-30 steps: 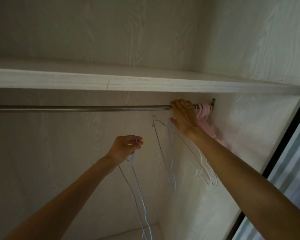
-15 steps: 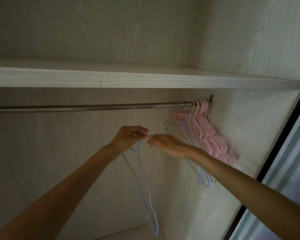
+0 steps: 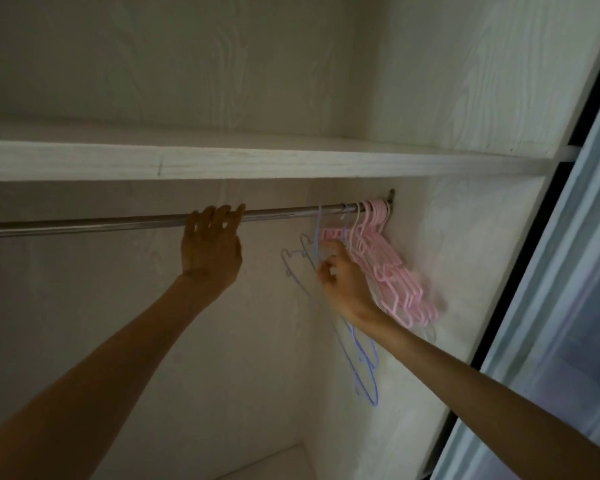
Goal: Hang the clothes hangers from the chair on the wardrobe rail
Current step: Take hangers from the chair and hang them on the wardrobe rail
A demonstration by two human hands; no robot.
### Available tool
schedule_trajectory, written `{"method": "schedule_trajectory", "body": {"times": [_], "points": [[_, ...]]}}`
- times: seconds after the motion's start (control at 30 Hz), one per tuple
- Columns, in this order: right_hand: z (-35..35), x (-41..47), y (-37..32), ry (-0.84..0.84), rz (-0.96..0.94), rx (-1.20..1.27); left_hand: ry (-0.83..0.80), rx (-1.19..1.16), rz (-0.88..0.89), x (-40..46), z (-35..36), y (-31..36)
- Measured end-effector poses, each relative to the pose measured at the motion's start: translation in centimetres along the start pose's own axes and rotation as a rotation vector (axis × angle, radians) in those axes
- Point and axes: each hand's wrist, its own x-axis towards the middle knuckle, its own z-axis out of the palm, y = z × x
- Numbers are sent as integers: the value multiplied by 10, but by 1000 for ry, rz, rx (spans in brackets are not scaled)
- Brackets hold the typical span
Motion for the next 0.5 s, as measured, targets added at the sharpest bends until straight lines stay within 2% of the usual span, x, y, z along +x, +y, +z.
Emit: {"method": "schedule_trajectory", "body": {"times": [0.1, 0.27, 0.37, 0.43, 0.5], "points": [[2, 11, -7, -13, -57, -96, 44, 40, 1, -4, 9, -1], [21, 25, -5, -43, 144, -74, 24, 38, -47, -4, 9, 8], [32, 27, 4, -82, 182, -73, -7, 61, -62, -4, 8, 10], [32, 27, 7, -93, 154, -145, -19, 71, -59, -4, 6, 10], [27, 30, 6, 8, 23, -230, -22, 71, -61, -4, 6, 9]]}}
